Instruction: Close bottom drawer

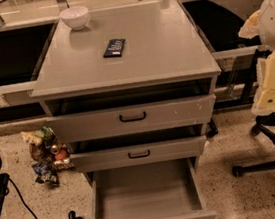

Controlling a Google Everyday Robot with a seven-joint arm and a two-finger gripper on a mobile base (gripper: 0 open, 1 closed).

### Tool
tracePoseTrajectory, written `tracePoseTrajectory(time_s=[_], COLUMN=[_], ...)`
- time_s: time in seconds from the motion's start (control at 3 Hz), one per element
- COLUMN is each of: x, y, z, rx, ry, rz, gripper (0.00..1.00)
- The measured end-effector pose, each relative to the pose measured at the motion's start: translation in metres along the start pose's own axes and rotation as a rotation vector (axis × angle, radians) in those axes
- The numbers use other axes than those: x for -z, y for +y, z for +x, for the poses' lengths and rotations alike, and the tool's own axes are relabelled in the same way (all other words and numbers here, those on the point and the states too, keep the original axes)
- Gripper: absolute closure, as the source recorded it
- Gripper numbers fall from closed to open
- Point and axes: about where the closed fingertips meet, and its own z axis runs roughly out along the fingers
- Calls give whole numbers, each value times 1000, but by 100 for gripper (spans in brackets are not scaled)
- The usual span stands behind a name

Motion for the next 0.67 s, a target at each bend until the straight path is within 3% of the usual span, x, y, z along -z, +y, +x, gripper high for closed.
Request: tracePoseTrajectory(time_s=[0.33, 0.67], x=[0, -33], y=[0, 9], z=[0, 2], rx=[0, 28], ry=[-1, -60], rz=[1, -51], gripper=[0, 0])
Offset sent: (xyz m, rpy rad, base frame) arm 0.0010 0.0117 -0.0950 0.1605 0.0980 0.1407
